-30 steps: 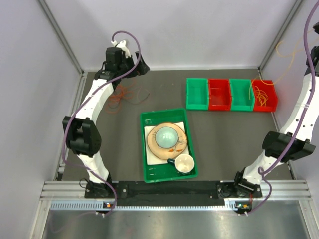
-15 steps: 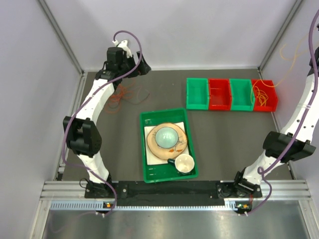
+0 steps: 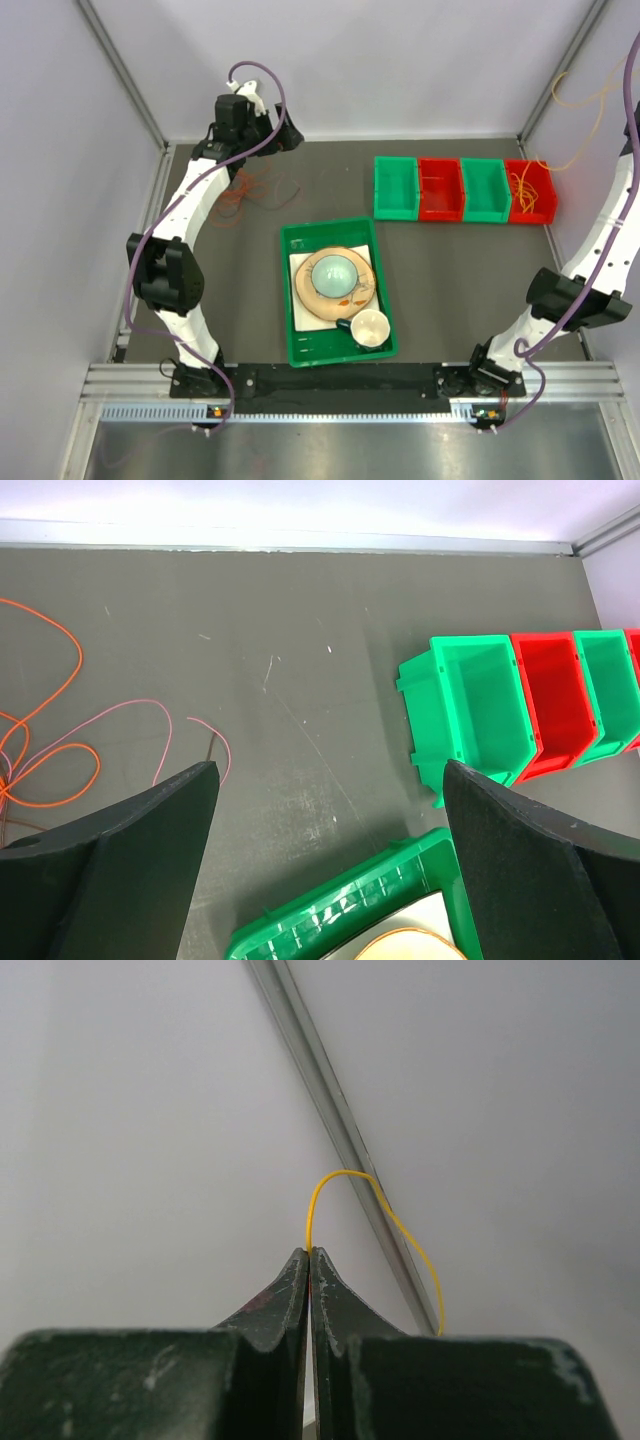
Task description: Untangle the cables
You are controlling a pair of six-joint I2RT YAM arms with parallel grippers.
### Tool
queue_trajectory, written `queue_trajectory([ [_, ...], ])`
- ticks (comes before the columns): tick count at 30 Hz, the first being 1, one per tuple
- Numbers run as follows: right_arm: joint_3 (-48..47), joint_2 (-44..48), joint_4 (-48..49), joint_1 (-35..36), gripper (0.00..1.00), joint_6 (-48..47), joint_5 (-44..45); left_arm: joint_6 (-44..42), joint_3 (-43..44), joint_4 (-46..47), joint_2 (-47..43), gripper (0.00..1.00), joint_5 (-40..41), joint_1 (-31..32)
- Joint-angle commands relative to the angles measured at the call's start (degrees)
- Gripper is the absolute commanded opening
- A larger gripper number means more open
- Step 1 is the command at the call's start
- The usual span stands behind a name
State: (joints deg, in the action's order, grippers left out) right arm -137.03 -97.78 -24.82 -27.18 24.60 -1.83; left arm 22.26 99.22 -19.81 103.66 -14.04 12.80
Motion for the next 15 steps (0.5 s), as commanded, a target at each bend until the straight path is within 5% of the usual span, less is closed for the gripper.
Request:
queue_trajectory([
  [1,-1.8,1.7,2.8,-0.5,0.00,-1.2,-0.2,-1.1,1.4,1.3,-2.0,0.99,-0.2,0.2],
  [15,4.2,0.1,5.4,-0.6,0.00,-2.0,-2.2,-0.9,2.1,1.4,-0.1,0.99,-0.2,0.7],
])
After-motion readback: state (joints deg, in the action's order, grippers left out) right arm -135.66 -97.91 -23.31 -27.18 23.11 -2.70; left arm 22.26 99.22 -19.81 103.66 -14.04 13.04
